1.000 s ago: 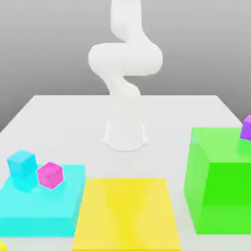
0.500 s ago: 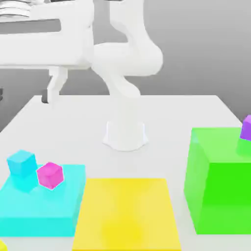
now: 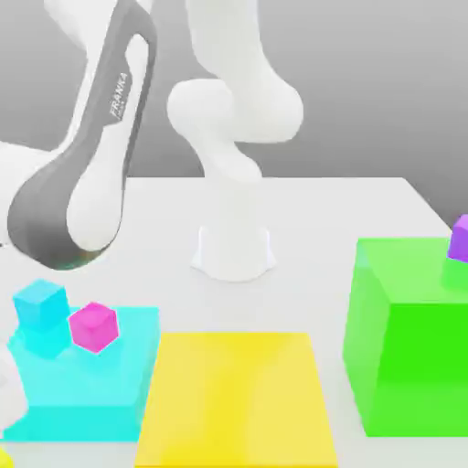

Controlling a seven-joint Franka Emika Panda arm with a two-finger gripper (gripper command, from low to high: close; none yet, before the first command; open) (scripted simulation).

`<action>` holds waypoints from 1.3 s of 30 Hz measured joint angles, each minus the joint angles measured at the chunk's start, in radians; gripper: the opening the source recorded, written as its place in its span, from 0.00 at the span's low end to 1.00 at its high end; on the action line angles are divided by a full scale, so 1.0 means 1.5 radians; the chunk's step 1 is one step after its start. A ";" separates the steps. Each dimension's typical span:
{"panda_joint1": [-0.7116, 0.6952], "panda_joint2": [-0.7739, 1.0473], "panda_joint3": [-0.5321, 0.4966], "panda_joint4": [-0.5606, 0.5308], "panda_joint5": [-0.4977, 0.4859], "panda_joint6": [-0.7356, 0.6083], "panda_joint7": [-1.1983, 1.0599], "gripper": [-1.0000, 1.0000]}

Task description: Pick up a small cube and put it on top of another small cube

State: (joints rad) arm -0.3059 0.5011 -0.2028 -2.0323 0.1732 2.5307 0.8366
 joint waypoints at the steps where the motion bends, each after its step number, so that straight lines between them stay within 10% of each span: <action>1: -0.005 0.024 0.004 0.006 0.007 0.014 -0.004 0.50; 3: -0.016 0.072 0.015 0.017 0.019 0.048 -0.011 0.50; 4: -0.020 0.090 0.019 0.021 0.023 0.060 -0.014 0.00; 15: -0.003 0.010 -0.003 -0.001 0.006 0.002 -0.002 0.00; 39: -0.014 -0.489 -0.027 -0.463 -0.173 -0.021 0.194 0.00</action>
State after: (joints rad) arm -0.3271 -0.2329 -0.2439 -2.7264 -0.0864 2.4986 1.1274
